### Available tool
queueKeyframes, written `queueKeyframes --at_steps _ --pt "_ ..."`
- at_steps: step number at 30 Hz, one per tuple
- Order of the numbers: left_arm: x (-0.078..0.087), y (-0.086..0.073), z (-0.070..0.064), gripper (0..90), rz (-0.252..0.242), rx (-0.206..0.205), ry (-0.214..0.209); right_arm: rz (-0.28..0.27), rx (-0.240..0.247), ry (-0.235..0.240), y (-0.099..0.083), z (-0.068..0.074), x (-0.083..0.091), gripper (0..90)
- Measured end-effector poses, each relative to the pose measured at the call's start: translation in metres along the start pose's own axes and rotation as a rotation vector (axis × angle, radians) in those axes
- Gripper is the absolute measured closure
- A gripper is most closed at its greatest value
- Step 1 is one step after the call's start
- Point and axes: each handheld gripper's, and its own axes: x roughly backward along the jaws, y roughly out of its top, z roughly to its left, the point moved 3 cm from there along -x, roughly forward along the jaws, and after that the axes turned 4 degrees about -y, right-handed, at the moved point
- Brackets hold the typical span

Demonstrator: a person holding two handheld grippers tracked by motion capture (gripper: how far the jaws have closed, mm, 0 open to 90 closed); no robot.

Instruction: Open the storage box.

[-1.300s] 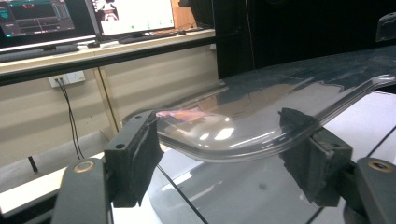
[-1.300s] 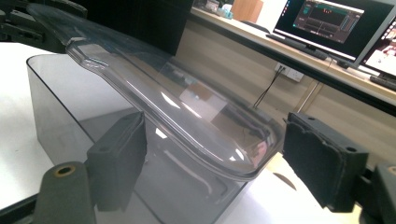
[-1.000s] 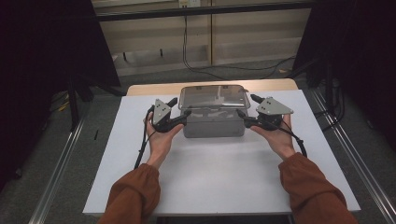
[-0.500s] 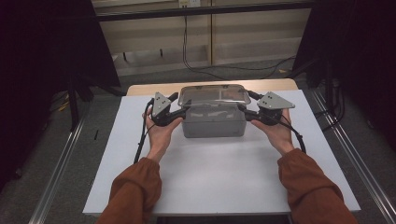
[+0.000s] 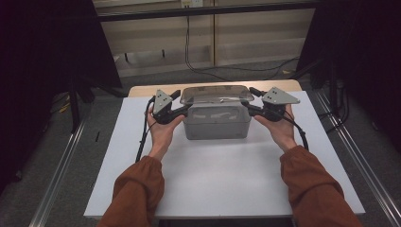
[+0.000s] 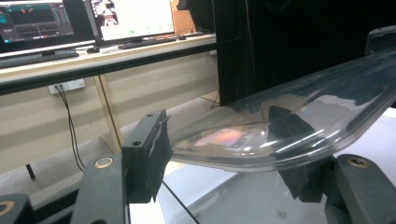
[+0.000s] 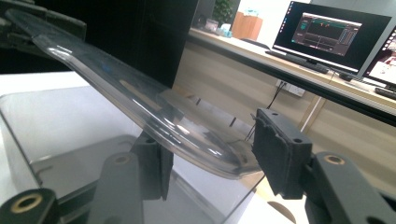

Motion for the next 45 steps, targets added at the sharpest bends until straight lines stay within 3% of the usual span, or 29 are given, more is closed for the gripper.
queueKeyframes --at_steps 2,6,9,14,20,25,35,39,45 --pt "0.000 0.000 0.001 39.9 0.000 -0.008 -0.002 0.000 -0.009 0.005 0.000 -0.001 -0.001 50.1" --pt "-0.004 -0.001 0.006 41.6 -0.026 0.023 -0.006 -0.008 -0.036 0.013 0.004 -0.005 -0.005 49.9" --pt "-0.005 -0.001 0.007 43.7 -0.014 0.010 0.001 -0.012 -0.044 0.005 0.005 -0.006 -0.007 47.7" --pt "-0.009 0.001 0.010 45.7 -0.012 0.032 -0.003 -0.032 -0.076 0.003 0.005 -0.009 -0.010 47.1" --pt "-0.014 0.005 0.013 47.6 0.003 0.034 0.008 -0.026 -0.079 0.021 0.009 -0.011 -0.016 47.1" --pt "-0.017 0.006 0.016 49.7 0.012 0.054 0.012 -0.032 -0.093 0.019 0.010 -0.012 -0.019 47.1" --pt "-0.022 0.005 0.018 51.5 0.032 0.043 0.012 -0.021 -0.110 0.021 0.005 -0.018 -0.025 46.9" --pt "-0.023 0.006 0.021 53.9 0.025 0.059 0.012 -0.018 -0.110 0.016 0.007 -0.021 -0.029 47.0" --pt "-0.028 0.007 0.028 53.7 0.030 0.063 0.019 -0.024 -0.144 0.011 0.006 -0.024 -0.036 48.3"
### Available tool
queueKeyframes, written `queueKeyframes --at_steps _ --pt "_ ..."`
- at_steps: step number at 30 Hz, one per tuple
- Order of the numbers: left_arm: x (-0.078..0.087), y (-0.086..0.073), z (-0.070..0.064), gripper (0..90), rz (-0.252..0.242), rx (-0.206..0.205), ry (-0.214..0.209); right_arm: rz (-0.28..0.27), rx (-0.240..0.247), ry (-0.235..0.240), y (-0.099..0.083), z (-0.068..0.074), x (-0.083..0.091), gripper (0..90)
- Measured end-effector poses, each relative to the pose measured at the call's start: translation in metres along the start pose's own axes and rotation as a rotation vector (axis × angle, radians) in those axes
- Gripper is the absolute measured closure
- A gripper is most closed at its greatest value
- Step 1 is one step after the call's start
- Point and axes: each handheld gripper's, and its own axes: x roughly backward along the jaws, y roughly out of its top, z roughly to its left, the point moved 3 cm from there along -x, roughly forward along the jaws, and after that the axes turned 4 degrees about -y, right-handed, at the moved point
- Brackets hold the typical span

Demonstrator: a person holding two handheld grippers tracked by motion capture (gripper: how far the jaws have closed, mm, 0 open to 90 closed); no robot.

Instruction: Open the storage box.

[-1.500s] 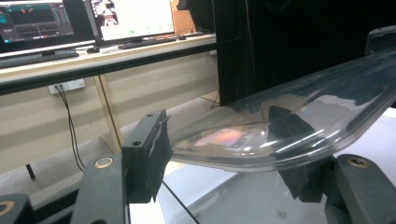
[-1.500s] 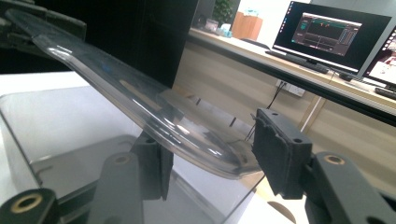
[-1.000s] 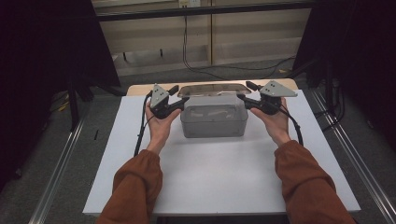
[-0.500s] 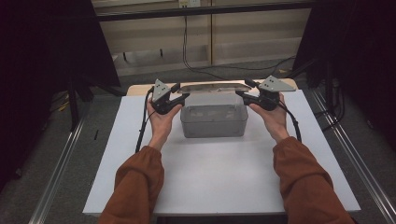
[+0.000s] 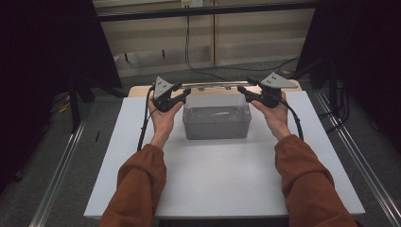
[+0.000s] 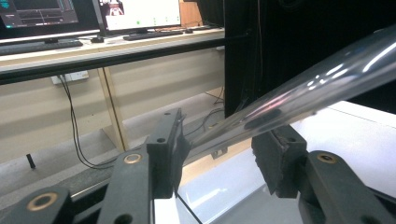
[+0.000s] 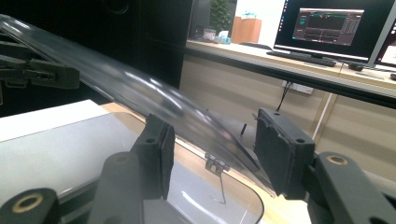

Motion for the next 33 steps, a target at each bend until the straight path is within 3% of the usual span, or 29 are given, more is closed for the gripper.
queueKeyframes --at_steps 9,25,33 --pt "-0.008 -0.001 0.008 55.5 0.012 0.004 0.003 0.005 -0.001 -0.006 0.002 -0.005 -0.007 49.6" --pt "-0.018 -0.001 0.010 59.6 0.032 -0.031 -0.012 0.028 -0.009 -0.027 -0.006 -0.015 -0.017 50.0" --pt "-0.020 0.000 0.012 60.6 0.033 -0.022 -0.004 0.033 -0.014 -0.024 -0.006 -0.017 -0.022 53.2"
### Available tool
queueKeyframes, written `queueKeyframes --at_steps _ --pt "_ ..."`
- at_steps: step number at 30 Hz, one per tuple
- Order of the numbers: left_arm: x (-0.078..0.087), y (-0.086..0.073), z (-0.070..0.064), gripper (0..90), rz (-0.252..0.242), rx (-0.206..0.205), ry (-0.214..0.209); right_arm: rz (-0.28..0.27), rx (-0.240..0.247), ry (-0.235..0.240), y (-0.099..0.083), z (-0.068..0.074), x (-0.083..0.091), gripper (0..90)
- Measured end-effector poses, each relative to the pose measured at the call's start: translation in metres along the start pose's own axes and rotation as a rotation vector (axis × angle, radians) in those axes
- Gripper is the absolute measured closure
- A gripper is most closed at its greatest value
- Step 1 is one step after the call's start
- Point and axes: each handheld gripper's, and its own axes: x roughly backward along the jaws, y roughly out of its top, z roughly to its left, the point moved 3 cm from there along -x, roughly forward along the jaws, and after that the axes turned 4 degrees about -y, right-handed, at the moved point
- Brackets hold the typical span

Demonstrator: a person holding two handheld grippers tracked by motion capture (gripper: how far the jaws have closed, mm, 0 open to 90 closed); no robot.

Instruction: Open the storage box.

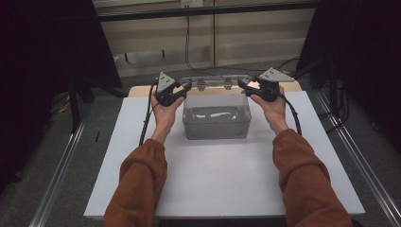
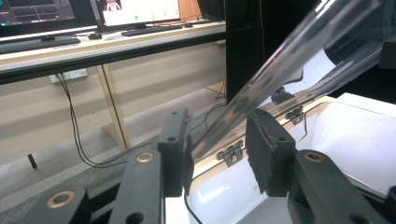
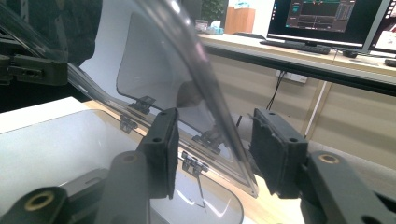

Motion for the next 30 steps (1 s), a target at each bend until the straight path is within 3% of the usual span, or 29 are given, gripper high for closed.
queueKeyframes --at_steps 16,26,30 --pt "-0.005 -0.001 0.005 61.8 -0.004 0.006 -0.004 0.010 -0.014 -0.011 -0.009 -0.008 -0.008 58.7" --pt "-0.013 -0.006 0.010 62.9 -0.012 0.043 -0.002 0.010 -0.031 -0.014 -0.012 -0.012 -0.015 62.5" --pt "-0.014 -0.004 0.012 64.0 0.006 0.021 -0.007 0.012 -0.044 -0.009 -0.013 -0.013 -0.019 61.5"
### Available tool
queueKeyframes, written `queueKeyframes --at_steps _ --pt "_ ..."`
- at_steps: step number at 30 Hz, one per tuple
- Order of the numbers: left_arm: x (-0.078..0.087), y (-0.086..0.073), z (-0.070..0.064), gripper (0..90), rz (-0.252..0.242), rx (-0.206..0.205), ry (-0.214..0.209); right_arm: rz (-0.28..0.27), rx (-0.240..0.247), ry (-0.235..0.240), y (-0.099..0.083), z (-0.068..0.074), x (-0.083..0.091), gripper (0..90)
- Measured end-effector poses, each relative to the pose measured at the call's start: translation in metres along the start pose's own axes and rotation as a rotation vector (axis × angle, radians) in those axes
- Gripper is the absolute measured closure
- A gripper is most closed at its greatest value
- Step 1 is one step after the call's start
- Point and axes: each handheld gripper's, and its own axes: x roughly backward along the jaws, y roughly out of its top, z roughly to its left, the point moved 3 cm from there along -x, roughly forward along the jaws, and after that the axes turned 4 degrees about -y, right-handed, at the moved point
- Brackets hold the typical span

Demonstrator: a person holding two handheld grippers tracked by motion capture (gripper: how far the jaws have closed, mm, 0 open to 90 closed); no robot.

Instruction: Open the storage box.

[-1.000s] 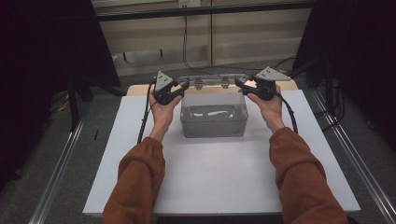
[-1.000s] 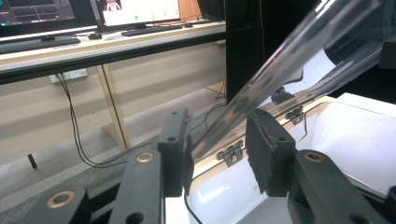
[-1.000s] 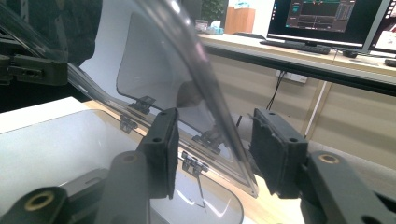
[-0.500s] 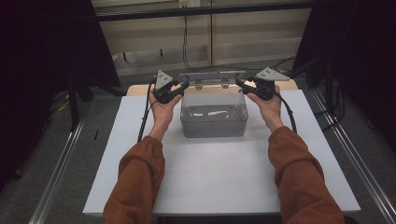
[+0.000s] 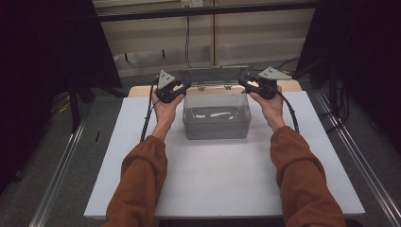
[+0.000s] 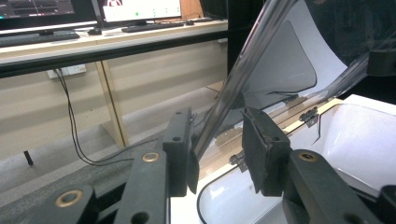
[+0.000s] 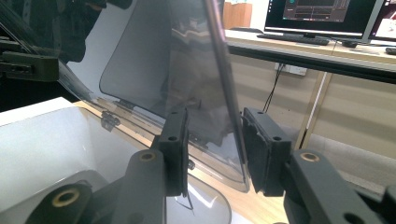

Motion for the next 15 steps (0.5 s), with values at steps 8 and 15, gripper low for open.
queueKeyframes --at_steps 8,15 --pt "-0.0025 0.0012 0.0026 64.2 0.015 0.012 -0.004 0.009 -0.024 -0.007 -0.0047 -0.0026 -0.0049 59.9" --pt "-0.0064 -0.0023 0.0054 64.5 0.031 0.023 -0.009 0.023 -0.035 0.000 -0.0094 -0.0051 -0.0094 60.4"
